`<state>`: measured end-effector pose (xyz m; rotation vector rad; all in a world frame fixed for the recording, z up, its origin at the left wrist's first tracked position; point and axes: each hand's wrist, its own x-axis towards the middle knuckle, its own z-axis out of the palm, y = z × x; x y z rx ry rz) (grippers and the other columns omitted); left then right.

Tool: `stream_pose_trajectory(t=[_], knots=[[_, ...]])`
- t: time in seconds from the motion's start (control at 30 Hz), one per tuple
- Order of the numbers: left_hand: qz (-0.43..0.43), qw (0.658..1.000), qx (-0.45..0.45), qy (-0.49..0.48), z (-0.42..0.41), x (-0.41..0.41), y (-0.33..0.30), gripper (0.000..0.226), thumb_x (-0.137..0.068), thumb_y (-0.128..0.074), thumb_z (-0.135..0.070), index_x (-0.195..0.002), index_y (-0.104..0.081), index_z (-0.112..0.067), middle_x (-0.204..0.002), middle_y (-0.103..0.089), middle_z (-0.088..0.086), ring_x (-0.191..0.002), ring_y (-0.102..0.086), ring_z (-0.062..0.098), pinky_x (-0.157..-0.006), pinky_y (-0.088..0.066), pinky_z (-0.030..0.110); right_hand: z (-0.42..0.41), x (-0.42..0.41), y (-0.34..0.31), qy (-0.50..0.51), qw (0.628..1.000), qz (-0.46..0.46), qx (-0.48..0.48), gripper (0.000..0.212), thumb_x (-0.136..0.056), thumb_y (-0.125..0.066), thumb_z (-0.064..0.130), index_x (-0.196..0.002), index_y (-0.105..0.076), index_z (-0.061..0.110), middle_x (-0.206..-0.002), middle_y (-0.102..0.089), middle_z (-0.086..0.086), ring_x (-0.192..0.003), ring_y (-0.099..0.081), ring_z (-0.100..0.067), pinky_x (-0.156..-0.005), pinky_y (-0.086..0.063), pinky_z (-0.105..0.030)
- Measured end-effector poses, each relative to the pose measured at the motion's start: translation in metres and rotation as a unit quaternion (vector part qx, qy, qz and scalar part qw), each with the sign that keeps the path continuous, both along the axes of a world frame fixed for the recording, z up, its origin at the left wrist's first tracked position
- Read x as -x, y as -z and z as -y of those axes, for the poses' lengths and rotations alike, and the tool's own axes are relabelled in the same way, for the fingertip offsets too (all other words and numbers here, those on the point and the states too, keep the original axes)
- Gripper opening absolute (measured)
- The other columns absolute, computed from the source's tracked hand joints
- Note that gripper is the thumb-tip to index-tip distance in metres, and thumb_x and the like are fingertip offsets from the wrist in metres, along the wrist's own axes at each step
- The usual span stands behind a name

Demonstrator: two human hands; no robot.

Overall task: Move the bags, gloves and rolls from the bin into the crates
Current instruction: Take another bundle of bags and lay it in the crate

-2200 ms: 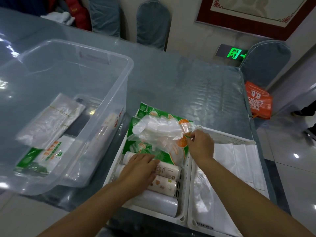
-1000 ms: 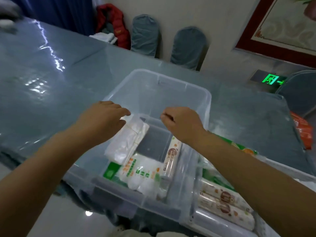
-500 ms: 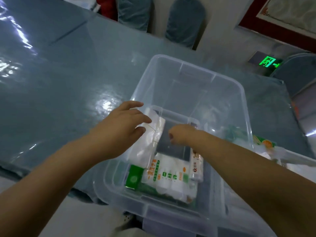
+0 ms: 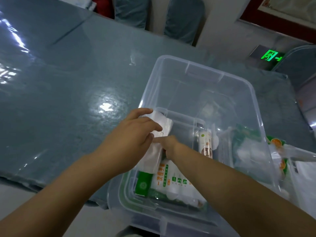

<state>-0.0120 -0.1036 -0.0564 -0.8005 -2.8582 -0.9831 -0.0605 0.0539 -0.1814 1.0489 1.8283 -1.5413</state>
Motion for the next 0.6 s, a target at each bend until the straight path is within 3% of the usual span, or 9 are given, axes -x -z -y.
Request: stream_pose_trajectory(t=[0.1, 0.2, 0.3, 0.4, 0.5, 0.6], knots=[[0.002, 1.000, -0.014, -0.002, 0.001, 0.000, 0.003, 0.030, -0.090, -0.046, -0.013, -0.112, -0.061, -0.028, -0.117, -0.060, -0.016, -0.128, -0.013, -0.009, -0.098, -0.018, 0.011, 0.003, -0.005, 0.006, 0.034, 0.999, -0.017, 0.009, 0.049, -0.069, -0.078, 0.021, -0.111, -0.060, 0.003, -0.099, -0.069, -0.019, -0.086, -0.066, -0.037, -0.080, -0.055, -0.052], [0.002, 1.000, -0.023, 0.002, 0.001, -0.001, 0.004, 0.030, -0.090, -0.048, -0.011, -0.109, -0.062, -0.028, -0.115, -0.060, -0.017, -0.122, -0.012, -0.015, -0.091, -0.020, 0.003, 0.002, -0.005, 0.007, 0.064, 0.997, -0.036, 0.022, 0.046, -0.082, -0.066, 0.029, -0.118, -0.056, 0.003, -0.107, -0.066, -0.019, -0.095, -0.064, -0.037, -0.089, -0.052, -0.050], [-0.003, 0.999, -0.034, -0.003, 0.000, 0.000, 0.004, 0.029, -0.090, -0.048, -0.011, -0.108, -0.062, -0.028, -0.116, -0.059, -0.016, -0.121, -0.011, -0.017, -0.094, -0.020, 0.007, -0.002, -0.005, 0.002, 0.064, 0.997, -0.047, 0.002, 0.041, -0.082, -0.066, 0.021, -0.116, -0.055, 0.001, -0.106, -0.065, -0.019, -0.093, -0.064, -0.036, -0.085, -0.054, -0.045], [-0.006, 0.999, -0.032, -0.005, -0.002, -0.001, 0.002, 0.029, -0.090, -0.048, -0.009, -0.107, -0.064, -0.026, -0.117, -0.058, -0.014, -0.118, -0.009, -0.020, -0.092, -0.017, 0.002, -0.008, -0.004, -0.012, 0.055, 0.998, -0.044, 0.003, 0.035, -0.080, -0.068, 0.011, -0.111, -0.058, -0.001, -0.102, -0.066, -0.018, -0.089, -0.065, -0.035, -0.079, -0.055, -0.043], [-0.017, 0.999, -0.024, -0.017, -0.002, -0.002, -0.003, 0.027, -0.089, -0.050, -0.011, -0.107, -0.064, -0.025, -0.119, -0.058, -0.012, -0.122, -0.014, -0.015, -0.099, -0.024, 0.016, -0.022, -0.003, -0.034, 0.073, 0.994, -0.075, 0.028, 0.035, -0.078, -0.069, 0.005, -0.110, -0.058, -0.001, -0.104, -0.066, -0.021, -0.090, -0.065, -0.037, -0.081, -0.055, -0.049], [-0.055, 0.994, 0.092, -0.010, -0.005, -0.003, -0.007, 0.027, -0.089, -0.052, -0.023, -0.115, -0.060, -0.027, -0.125, -0.058, -0.010, -0.135, -0.020, 0.003, -0.109, -0.018, 0.031, -0.045, -0.009, -0.060, 0.079, 0.987, -0.143, 0.007, 0.030, -0.077, -0.070, 0.002, -0.104, -0.059, -0.004, -0.090, -0.065, -0.017, -0.080, -0.065, -0.033, -0.075, -0.055, -0.043]])
